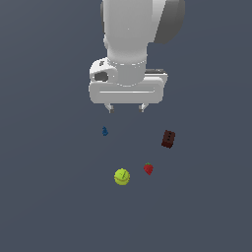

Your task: Pick up a designated object from a clutter of objects.

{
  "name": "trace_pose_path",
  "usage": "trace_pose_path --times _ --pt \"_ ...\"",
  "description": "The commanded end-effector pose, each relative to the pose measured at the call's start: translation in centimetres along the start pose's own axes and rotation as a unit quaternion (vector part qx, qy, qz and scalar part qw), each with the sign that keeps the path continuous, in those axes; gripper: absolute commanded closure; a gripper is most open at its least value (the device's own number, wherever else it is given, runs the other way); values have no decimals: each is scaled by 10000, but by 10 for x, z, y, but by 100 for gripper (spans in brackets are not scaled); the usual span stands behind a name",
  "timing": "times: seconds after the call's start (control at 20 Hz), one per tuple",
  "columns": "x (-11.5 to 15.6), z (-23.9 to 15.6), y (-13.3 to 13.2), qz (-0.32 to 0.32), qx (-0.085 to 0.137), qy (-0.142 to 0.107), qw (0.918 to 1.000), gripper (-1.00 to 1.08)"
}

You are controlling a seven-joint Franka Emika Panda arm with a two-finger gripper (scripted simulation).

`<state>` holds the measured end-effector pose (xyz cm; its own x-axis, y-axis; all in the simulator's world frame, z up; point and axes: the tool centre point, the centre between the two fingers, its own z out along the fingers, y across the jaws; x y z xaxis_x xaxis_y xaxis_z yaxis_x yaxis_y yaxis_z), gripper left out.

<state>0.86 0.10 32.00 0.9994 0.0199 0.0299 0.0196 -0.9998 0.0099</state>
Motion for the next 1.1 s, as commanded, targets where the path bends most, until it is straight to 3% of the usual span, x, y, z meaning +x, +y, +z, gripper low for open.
trace_pose_path --times 0.0,0.45,1.05 --pt "0 0 0 0 0 0 10000 -92" --pt "6 -18 -21 -284 75 152 9995 -92" --pt "20 -1 -18 -172 82 121 9997 -92"
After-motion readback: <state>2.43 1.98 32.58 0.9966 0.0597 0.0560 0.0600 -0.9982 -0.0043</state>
